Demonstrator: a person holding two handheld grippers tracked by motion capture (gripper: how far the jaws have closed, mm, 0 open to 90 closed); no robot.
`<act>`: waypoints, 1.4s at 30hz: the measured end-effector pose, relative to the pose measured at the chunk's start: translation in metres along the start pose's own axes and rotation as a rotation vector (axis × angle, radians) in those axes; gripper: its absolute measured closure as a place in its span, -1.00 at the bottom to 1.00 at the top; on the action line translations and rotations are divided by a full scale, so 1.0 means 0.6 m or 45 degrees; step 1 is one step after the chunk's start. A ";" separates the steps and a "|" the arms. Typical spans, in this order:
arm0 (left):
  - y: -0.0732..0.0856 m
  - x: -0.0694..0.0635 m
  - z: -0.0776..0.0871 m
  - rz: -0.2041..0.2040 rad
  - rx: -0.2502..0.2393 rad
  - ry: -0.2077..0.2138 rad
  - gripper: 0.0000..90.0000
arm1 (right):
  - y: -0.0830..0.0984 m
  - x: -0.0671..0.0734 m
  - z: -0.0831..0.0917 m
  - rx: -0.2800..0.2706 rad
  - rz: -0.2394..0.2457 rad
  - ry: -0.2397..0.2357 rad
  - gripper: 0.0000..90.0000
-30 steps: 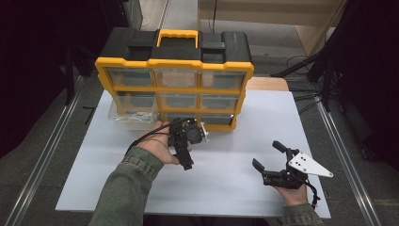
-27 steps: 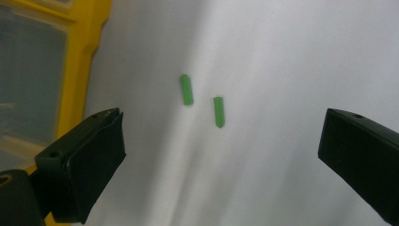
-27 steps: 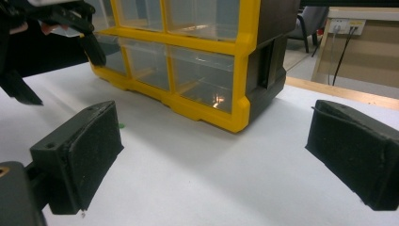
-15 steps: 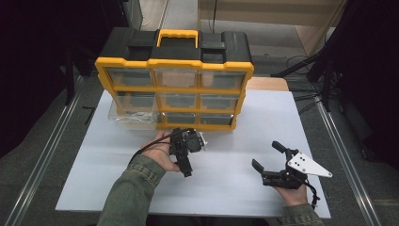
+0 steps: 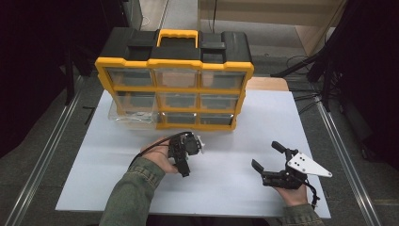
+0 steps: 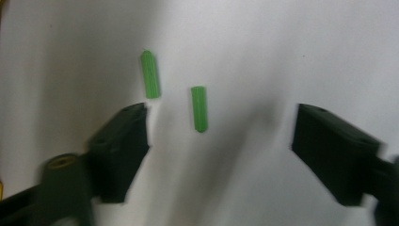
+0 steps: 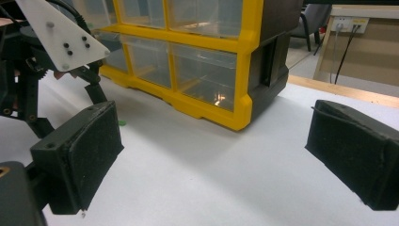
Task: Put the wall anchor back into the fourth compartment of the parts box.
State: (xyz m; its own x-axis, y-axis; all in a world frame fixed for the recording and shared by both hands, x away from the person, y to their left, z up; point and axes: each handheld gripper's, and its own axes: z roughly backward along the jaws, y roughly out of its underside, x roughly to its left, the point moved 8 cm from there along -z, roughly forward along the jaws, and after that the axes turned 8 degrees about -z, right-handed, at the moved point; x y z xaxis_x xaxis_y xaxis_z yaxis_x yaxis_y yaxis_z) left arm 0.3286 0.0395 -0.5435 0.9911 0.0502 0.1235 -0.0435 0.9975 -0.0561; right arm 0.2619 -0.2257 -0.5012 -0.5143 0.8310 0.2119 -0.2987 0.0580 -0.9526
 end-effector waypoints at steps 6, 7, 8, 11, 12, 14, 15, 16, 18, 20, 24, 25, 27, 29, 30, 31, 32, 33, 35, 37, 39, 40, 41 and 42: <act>0.006 -0.001 -0.007 0.038 -0.013 0.065 -0.06 | 0.001 0.000 -0.001 0.004 0.001 -0.002 -0.91; 0.006 -0.001 -0.007 0.038 -0.013 0.065 -0.01 | 0.001 0.000 -0.001 0.006 0.000 -0.004 -0.91; 0.007 0.001 -0.008 0.044 -0.016 0.061 -0.01 | 0.001 0.000 -0.001 0.005 0.001 -0.005 -0.91; 0.007 0.001 -0.009 0.063 -0.022 0.067 0.12 | 0.002 0.002 -0.002 0.015 0.003 -0.010 -0.90; 0.007 0.001 -0.009 0.063 -0.022 0.067 0.18 | 0.003 0.002 -0.003 0.015 0.007 -0.012 -0.90; 0.006 0.000 -0.009 0.085 -0.020 0.075 0.22 | 0.003 0.002 -0.003 0.014 0.010 -0.014 -0.90; 0.006 0.001 -0.010 0.085 -0.020 0.072 0.33 | 0.003 0.002 -0.003 0.017 0.009 -0.013 -0.90; 0.006 0.009 -0.009 0.031 -0.018 0.054 0.33 | 0.003 0.002 -0.003 0.017 0.009 -0.013 -0.90; 0.005 0.006 -0.010 0.057 -0.024 0.065 0.34 | 0.003 0.002 -0.003 0.018 0.003 -0.013 -0.90; 0.005 0.009 -0.010 0.048 -0.023 0.059 0.34 | 0.002 0.002 -0.003 0.016 0.005 -0.015 -0.90; 0.005 0.012 -0.010 0.044 -0.031 0.055 0.48 | 0.003 0.002 -0.003 0.018 0.004 -0.014 -0.90; 0.005 0.013 -0.009 0.050 -0.027 0.062 0.52 | 0.003 0.002 -0.003 0.018 0.005 -0.015 -0.90; 0.005 0.013 -0.010 0.051 -0.030 0.066 0.57 | 0.003 0.002 -0.003 0.018 0.004 -0.015 -0.90; 0.003 0.013 -0.010 0.034 -0.039 0.049 0.58 | 0.003 0.002 -0.002 0.017 0.005 -0.014 -0.90; 0.004 0.013 -0.009 0.035 -0.031 0.052 0.62 | 0.003 0.002 -0.002 0.018 0.003 -0.013 -0.90; 0.004 0.013 -0.009 0.035 -0.031 0.052 0.67 | 0.003 0.002 -0.002 0.018 0.003 -0.013 -0.90; 0.004 0.013 -0.010 0.049 -0.038 0.063 0.67 | 0.003 0.002 -0.002 0.018 0.000 -0.014 -0.90; 0.004 0.014 -0.009 0.050 -0.034 0.068 0.69 | 0.003 0.001 -0.002 0.018 0.000 -0.013 -0.90; 0.004 0.015 -0.010 0.049 -0.037 0.071 0.85 | 0.003 0.001 -0.001 0.018 0.001 -0.013 -0.90; 0.003 0.013 -0.010 0.042 -0.034 0.068 0.85 | 0.002 0.001 -0.001 0.014 0.002 -0.013 -0.90; 0.002 0.013 -0.010 0.036 -0.036 0.058 0.86 | 0.002 0.000 -0.001 0.014 0.002 -0.013 -0.90; 0.002 0.013 -0.010 0.034 -0.035 0.058 0.86 | 0.002 0.000 -0.001 0.014 0.002 -0.013 -0.90; 0.003 0.013 -0.009 0.020 -0.029 0.058 0.85 | 0.002 0.001 -0.001 0.013 0.002 -0.012 -0.90; 0.003 0.013 -0.009 0.020 -0.029 0.058 0.86 | 0.002 0.001 -0.001 0.013 0.002 -0.012 -0.90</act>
State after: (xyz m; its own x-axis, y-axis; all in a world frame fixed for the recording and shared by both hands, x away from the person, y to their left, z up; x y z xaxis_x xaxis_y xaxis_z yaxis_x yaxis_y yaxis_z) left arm 0.3370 0.0416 -0.5483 0.9951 0.0629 0.0769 -0.0567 0.9952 -0.0804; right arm 0.2618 -0.2250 -0.5023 -0.5223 0.8258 0.2127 -0.3063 0.0511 -0.9506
